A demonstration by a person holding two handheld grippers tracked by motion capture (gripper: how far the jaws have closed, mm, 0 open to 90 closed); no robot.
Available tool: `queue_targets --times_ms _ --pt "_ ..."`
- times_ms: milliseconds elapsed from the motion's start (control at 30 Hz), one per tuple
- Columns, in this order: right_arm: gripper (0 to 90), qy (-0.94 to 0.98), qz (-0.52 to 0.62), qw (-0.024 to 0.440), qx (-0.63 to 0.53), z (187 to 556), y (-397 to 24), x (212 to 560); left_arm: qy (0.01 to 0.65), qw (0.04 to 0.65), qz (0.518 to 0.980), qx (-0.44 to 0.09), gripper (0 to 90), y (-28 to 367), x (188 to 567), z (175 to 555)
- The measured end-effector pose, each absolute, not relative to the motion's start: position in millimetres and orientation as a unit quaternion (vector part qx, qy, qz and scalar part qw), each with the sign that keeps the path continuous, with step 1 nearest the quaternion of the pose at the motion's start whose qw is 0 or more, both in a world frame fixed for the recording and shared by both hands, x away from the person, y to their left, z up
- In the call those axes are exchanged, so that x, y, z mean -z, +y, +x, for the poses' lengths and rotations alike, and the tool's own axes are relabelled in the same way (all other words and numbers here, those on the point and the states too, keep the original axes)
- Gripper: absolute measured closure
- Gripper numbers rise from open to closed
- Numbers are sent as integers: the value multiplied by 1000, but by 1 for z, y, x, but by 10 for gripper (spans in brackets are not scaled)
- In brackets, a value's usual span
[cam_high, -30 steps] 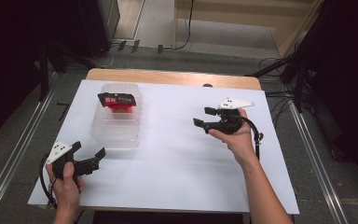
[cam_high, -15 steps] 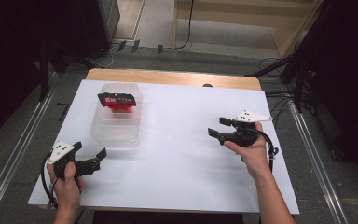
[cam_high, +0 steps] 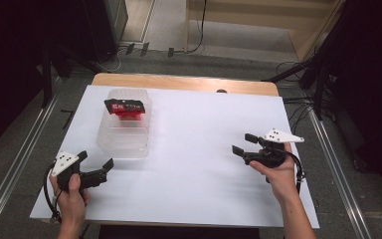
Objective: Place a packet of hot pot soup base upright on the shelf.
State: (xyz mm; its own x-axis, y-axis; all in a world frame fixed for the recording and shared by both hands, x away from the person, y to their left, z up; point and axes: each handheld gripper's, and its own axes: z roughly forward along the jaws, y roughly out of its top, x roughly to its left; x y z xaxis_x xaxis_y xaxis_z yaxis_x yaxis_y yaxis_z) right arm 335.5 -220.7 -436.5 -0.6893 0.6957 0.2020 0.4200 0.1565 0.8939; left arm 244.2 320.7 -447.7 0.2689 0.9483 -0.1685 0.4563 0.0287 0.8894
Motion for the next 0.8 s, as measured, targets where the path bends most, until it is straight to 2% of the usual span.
queue_targets --times_ms 800 --pt "258 702 427 155 -548 290 -284 467 542 465 646 -269 0 323 448 244"
